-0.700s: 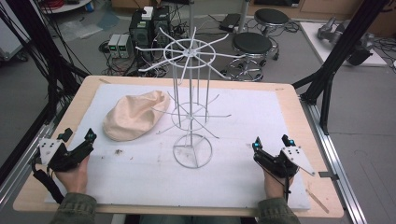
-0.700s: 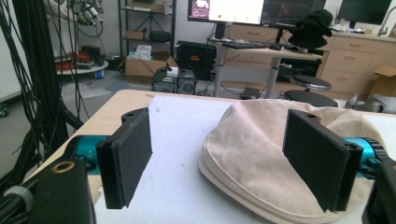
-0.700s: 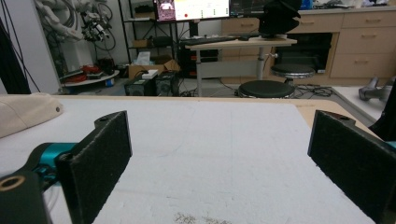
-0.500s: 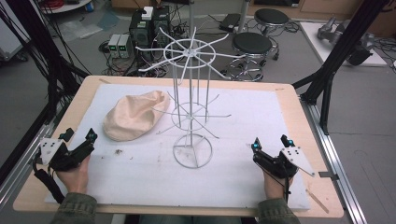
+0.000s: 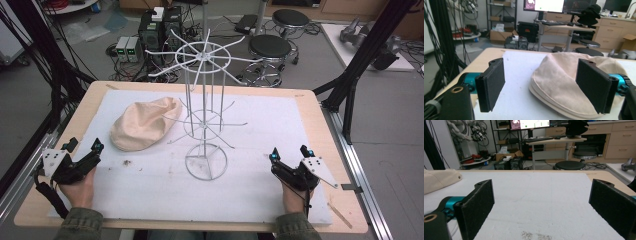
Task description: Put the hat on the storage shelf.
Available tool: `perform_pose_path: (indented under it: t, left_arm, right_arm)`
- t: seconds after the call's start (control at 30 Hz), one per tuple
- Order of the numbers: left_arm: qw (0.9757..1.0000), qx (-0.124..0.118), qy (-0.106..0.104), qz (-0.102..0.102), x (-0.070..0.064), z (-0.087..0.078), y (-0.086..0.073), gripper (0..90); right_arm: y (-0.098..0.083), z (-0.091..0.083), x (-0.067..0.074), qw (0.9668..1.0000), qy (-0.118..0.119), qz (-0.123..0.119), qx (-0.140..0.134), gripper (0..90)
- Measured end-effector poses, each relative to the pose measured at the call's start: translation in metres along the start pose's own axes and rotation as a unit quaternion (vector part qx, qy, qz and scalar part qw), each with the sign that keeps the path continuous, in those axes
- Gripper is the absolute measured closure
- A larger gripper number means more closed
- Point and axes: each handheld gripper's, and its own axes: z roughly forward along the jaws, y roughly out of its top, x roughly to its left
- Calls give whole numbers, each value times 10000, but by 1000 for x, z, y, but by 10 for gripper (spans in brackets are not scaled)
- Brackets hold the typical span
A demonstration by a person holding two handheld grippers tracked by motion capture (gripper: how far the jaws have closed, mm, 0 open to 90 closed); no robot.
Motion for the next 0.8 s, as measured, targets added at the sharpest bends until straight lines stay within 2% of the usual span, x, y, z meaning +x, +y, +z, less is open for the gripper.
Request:
perform_pose_path:
  t: [0.07,0.1,0.13,0.17,0.2,0.27,0.33,0.4,0.47,0.6,0.67,0.7,0.73,0.8]
  left_arm:
    - [10000,-92,25,-16,0,0,10,238]
    - [10000,-92,25,-16,0,0,10,238]
    - [9998,-194,52,-16,1,0,20,240]
    - [9998,-194,52,-16,1,0,20,245]
    - [9996,-227,120,69,1,1,29,247]
    - [9998,-150,100,126,1,4,37,261]
    - [10000,-85,19,16,2,9,45,272]
    - [10000,-78,3,-4,2,11,49,273]
    - [9999,-80,-70,18,2,18,60,278]
    - [9999,-118,-126,0,1,24,70,278]
    - [9998,-143,-149,50,-1,29,79,278]
    - [9998,-143,-149,50,-1,29,79,278]
    - [9997,-150,-88,146,-2,33,83,275]
    - [9997,-178,-121,149,-3,35,85,274]
  right_arm:
    - [0,-1,0,10000,-16,26,3,51]
    - [0,-1,0,10000,-16,37,4,51]
    - [0,-1,0,10000,-11,23,6,51]
    - [0,-1,0,10000,-24,-25,-5,51]
    - [0,-1,1,10000,-29,0,0,51]
    - [0,-1,2,10000,-12,-27,7,51]
    - [0,1,2,10000,68,-49,23,51]
    - [0,1,2,9999,116,-33,10,51]
    - [0,0,1,9999,165,-3,-40,50]
    - [0,0,0,9999,148,46,4,50]
    - [0,0,0,9999,152,24,-16,50]
    - [0,0,0,9999,165,10,-15,50]
    - [0,0,0,9999,161,-7,7,50]
    - [0,0,0,9999,159,-10,37,50]
